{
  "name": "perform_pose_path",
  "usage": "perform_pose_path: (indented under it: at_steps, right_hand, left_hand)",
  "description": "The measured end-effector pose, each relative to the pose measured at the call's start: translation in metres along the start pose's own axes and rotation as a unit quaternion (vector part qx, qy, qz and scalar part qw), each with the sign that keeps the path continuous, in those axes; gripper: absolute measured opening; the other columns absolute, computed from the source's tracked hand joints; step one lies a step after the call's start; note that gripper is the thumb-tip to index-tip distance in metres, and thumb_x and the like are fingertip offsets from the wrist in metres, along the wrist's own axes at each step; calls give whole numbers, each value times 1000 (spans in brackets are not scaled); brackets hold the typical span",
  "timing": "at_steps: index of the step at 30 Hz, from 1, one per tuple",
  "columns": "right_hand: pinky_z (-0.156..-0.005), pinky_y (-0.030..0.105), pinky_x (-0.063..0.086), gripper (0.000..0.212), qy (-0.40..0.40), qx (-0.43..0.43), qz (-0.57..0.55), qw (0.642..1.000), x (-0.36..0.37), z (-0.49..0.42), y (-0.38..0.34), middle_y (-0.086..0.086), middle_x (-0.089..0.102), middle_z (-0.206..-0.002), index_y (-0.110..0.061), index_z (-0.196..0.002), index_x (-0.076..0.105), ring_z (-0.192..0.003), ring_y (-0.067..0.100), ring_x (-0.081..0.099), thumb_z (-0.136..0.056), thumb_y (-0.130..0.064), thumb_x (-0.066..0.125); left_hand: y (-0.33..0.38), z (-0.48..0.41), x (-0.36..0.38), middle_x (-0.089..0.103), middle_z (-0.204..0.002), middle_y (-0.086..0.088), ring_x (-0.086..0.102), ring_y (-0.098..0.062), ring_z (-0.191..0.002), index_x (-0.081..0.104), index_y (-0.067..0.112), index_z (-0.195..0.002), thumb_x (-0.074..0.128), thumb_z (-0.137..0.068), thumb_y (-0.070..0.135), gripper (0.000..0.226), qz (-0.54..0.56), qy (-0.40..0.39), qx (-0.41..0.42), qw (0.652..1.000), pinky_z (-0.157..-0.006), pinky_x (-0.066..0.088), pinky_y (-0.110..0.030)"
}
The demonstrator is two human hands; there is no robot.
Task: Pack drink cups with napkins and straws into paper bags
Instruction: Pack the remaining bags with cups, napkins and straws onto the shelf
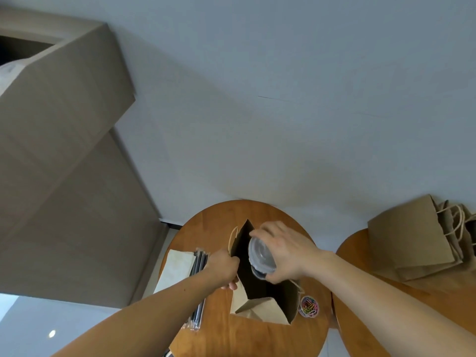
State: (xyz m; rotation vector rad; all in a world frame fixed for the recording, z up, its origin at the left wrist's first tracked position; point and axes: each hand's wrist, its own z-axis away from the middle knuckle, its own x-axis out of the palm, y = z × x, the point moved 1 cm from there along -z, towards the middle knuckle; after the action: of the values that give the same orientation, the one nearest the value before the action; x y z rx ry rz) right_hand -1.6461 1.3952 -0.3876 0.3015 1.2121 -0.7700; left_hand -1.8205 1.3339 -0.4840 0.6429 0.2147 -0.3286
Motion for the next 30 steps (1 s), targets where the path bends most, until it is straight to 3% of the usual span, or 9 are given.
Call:
perform_pose_path:
  at_steps: [5,11,15,17,20,25,30]
  right_hand:
    - [-102,37,42,101,-69,-11,46,997,42,-16,-6,3,31,-145,-27,-148,20,-131,26,33,-68,-48,79]
    - [-106,44,43,105,-117,41,72,990,94,-44,-2,12,27,-149,-23,-152,13,-138,37,29,-73,-37,81]
    - [-99,44,49,106,-130,105,36,985,124,-63,4,13,23,-150,-25,-152,10,-133,37,39,-73,-31,81]
    - [-100,45,48,103,-138,119,42,982,137,-72,4,15,20,-152,-25,-153,7,-137,38,34,-78,-30,77]
    - [-103,46,46,95,-153,122,41,980,157,-82,3,15,17,-154,-23,-154,6,-139,38,29,-84,-31,70]
    - [-99,42,48,79,-131,116,36,984,176,-81,0,14,25,-150,-22,-151,14,-134,35,37,-89,-30,63]
    - [-96,41,50,82,-130,119,54,983,183,-79,-3,15,21,-153,-22,-153,9,-136,38,36,-90,-31,61]
  left_hand:
    - [-2,4,-3,60,-48,-1,58,-12,-38,55,3,-107,43,-103,24,25,22,0,4,1000,-40,42,-18]
    - [-10,3,-4,67,-65,-3,63,-10,-43,58,8,-107,42,-103,27,26,-20,20,8,1000,-44,46,-15]
    - [-18,1,-3,67,-61,-1,66,-10,-47,57,11,-106,42,-101,25,22,-18,24,14,999,-47,48,-15]
    - [-21,1,-2,66,-60,-1,67,-10,-50,57,10,-107,43,-99,25,22,-20,25,27,999,-49,49,-15]
    - [-22,2,-2,68,-63,-1,69,-8,-55,58,13,-106,42,-99,28,23,-34,25,48,998,-53,52,-16]
    - [-22,4,-3,67,-73,-1,71,-9,-64,60,12,-108,43,-99,30,27,-60,25,69,995,-63,58,-19]
    - [-20,6,-3,66,-70,1,71,-8,-63,59,19,-98,43,-100,29,18,-68,22,91,993,-63,58,-17]
